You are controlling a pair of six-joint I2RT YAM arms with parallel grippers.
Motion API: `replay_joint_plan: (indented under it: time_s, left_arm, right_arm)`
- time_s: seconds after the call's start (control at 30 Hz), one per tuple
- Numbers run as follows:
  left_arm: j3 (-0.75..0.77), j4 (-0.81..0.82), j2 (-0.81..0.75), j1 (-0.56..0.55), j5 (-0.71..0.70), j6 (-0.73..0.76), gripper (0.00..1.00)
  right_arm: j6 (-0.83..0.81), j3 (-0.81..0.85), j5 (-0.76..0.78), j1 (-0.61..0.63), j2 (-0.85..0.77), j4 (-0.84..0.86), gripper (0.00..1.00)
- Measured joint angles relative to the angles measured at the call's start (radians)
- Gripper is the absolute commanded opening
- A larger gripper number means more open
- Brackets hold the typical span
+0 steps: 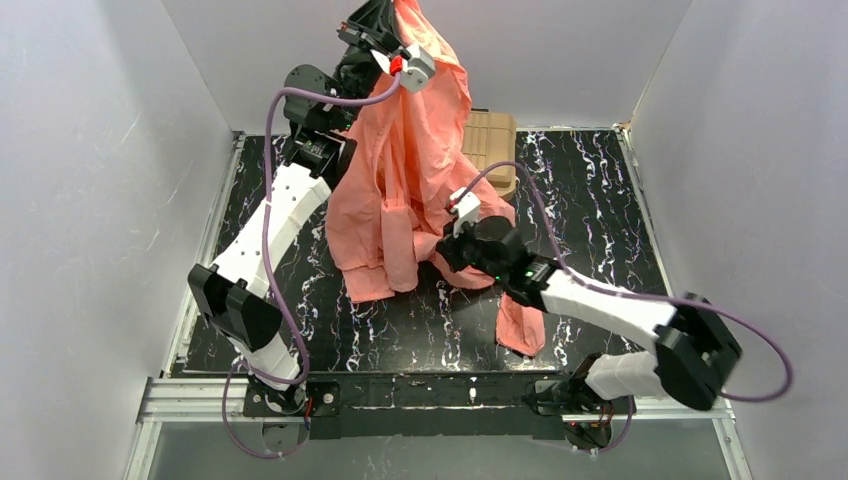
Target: Zip up the jacket
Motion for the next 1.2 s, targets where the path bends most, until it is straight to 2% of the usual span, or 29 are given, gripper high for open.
replay_joint_plan:
  time_s: [0.1,0.13,0.23,0.37,0.47,0.5,0.7,0.87,0.97,1.1,1.2]
  left_arm:
    - [-0.063,0.023,-0.002,0.002,0.003,0.002,0.0]
    - [-0.086,0.028,-0.002,0.002,0.006,0.003,0.03]
    - [-0.16,0.034,-0.002,0.002,0.02,0.002,0.34]
    - [-0.28,0.019,-0.011,0.002,0.04,0.0,0.61]
    - [-0.39,-0.056,-0.027,-0.003,0.046,-0.033,0.91]
    - [-0.422,-0.087,-0.033,-0.004,0.045,-0.05,0.97]
    - [-0.629,-0.302,-0.129,-0.005,0.047,-0.179,0.98]
    - [-0.684,-0.404,-0.304,-0.004,0.049,-0.276,0.97]
    - [-0.684,-0.455,-0.47,0.011,0.1,-0.358,0.89]
    - [-0.699,-0.599,-0.729,0.036,0.253,-0.465,0.75]
    - [-0.745,-0.7,-0.878,0.034,0.377,-0.548,0.71]
  right_arm:
    - [0.048,0.013,-0.066,-0.007,-0.146,-0.071,0.01]
    - [0.066,0.021,-0.089,-0.011,-0.19,-0.098,0.01]
    - [0.128,0.036,-0.163,-0.024,-0.299,-0.17,0.01]
    - [0.19,0.054,-0.252,-0.04,-0.369,-0.251,0.01]
    - [0.247,0.055,-0.333,-0.062,-0.375,-0.286,0.01]
    - [0.264,0.055,-0.352,-0.071,-0.373,-0.295,0.01]
    - [0.362,0.076,-0.461,-0.129,-0.351,-0.343,0.01]
    - [0.413,0.22,-0.528,-0.161,-0.266,-0.435,0.01]
    - [0.431,0.312,-0.552,-0.169,-0.218,-0.483,0.01]
    - [0.446,0.4,-0.573,-0.175,-0.187,-0.531,0.01]
    - [0.447,0.44,-0.593,-0.179,-0.184,-0.555,0.01]
